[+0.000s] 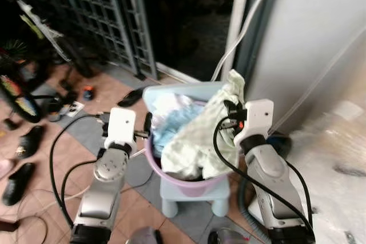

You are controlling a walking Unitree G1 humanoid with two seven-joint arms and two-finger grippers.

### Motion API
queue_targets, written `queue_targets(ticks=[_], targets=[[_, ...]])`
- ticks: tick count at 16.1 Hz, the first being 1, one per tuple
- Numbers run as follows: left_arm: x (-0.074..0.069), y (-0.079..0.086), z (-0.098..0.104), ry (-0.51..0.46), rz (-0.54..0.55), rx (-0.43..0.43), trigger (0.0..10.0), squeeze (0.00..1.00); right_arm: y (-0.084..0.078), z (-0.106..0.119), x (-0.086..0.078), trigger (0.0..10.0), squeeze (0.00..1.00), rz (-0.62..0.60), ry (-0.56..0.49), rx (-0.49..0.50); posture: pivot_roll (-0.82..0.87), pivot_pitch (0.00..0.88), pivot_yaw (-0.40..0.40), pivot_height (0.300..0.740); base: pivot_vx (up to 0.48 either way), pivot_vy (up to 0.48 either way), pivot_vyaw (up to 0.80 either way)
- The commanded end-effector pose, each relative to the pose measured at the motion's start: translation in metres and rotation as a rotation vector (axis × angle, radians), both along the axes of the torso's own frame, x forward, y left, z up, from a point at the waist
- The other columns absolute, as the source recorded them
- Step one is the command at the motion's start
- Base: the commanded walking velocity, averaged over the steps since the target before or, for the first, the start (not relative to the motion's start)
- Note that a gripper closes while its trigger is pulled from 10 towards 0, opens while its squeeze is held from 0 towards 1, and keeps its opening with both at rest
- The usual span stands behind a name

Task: Clothes washing

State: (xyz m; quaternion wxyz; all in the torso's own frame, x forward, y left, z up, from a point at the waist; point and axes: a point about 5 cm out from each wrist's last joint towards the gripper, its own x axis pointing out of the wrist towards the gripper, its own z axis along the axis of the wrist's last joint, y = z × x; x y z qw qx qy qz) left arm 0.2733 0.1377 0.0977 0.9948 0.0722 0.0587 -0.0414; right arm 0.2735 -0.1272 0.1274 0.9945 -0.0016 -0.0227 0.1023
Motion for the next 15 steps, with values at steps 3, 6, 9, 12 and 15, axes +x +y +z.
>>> queue_targets(ticks=[3, 6, 9, 12, 15], targets=[[-0.0016, 0.0007, -0.0038, 0.009, 0.006, -0.004, 10.0, 0.0, -0.0017, 0.0067, 0.0005, 10.0, 0.0, -0.002, -0.02, -0.002, -0.02, 0.011, 0.076, 0.74, 0.0, 0.0, -0.68], [-0.0017, 0.0003, -0.0039, 0.008, 0.003, -0.007, 10.0, 0.0, -0.0015, 0.0069, 0.001, 10.0, 0.0, -0.003, -0.014, -0.003, -0.03, 0.013, 0.077, 0.74, 0.0, 0.0, -0.32], [-0.0015, -0.0008, -0.0039, 0.004, -0.007, -0.017, 10.0, 0.0, -0.0003, 0.0066, 0.0006, 10.0, 0.0, 0.001, -0.013, -0.007, -0.03, 0.015, 0.08, 0.74, 0.0, 0.0, 0.0], [-0.0016, -0.0011, -0.0039, 0.006, -0.006, -0.019, 10.0, 0.0, 0.0001, 0.0062, 0.0001, 10.0, 0.0, 0.005, -0.013, -0.01, -0.03, 0.016, 0.079, 0.74, 0.0, 0.0, 0.0], [-0.0017, -0.0013, -0.0037, 0.004, -0.006, -0.025, 10.0, 0.0, 0.0007, 0.0062, 0.0005, 10.0, 0.0, 0.006, -0.009, -0.013, -0.03, 0.017, 0.079, 0.74, 0.0, 0.0, 0.0]])
